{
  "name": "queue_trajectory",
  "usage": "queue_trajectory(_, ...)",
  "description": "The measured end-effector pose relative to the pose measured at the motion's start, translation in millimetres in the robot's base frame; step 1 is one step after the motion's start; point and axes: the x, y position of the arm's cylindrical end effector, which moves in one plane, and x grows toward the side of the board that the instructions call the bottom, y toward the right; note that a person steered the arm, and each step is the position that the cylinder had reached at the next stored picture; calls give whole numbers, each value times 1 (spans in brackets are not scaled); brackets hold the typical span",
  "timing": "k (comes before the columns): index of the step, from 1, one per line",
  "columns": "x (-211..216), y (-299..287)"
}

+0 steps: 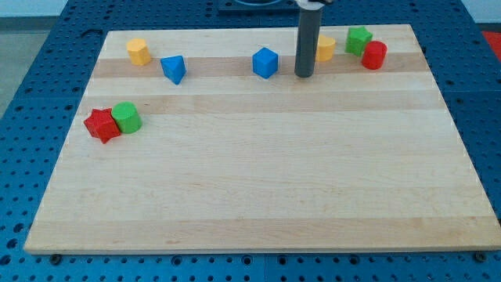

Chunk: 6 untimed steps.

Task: Slide the blue cube a bit up

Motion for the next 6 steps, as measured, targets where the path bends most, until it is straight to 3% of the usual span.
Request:
queue_trajectory(2,0,-6)
queue_trajectory(6,4,-117)
